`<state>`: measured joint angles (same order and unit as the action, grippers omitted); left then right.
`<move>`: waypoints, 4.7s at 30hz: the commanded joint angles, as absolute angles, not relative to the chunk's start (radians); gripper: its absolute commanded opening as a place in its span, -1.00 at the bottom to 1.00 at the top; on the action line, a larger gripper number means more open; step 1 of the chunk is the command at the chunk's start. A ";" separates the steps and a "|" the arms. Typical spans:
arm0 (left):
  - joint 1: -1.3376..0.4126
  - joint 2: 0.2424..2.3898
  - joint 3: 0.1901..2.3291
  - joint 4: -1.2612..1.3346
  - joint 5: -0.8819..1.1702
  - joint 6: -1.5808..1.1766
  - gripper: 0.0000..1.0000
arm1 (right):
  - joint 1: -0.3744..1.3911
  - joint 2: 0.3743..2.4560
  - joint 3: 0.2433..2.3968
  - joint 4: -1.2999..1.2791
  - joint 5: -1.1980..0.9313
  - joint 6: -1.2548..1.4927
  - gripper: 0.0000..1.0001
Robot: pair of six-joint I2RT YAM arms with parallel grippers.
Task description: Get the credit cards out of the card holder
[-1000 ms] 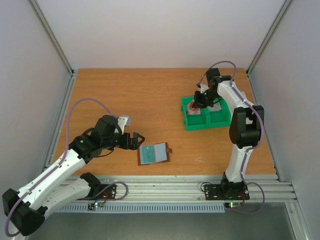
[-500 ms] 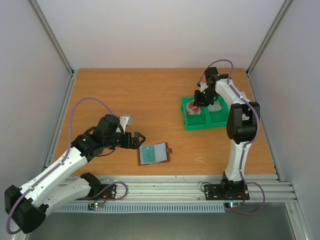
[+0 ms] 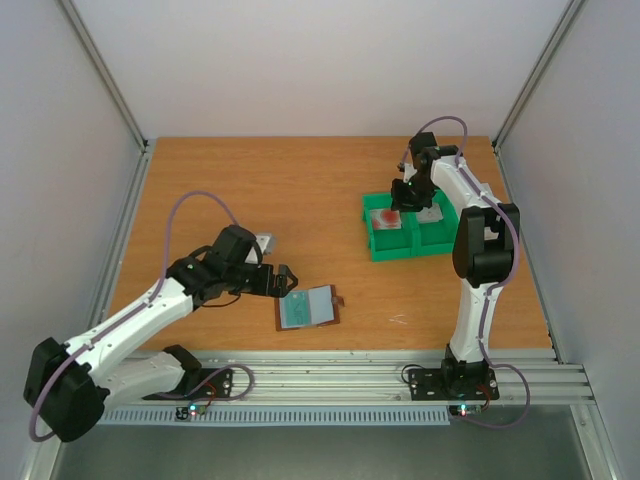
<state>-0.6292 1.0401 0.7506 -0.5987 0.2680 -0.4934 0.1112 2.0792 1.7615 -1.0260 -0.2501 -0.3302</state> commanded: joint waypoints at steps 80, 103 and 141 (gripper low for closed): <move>-0.566 1.366 0.441 -0.165 0.448 -0.627 -0.93 | 0.830 1.716 0.893 -0.258 -0.466 0.279 -0.57; -0.566 1.366 0.397 -0.130 0.460 -0.649 -0.88 | 0.837 1.729 0.797 -0.025 -0.485 0.410 -0.98; -0.566 1.389 0.380 -0.108 0.466 -0.692 -0.90 | 0.802 1.703 0.732 -0.027 -0.450 0.431 -0.56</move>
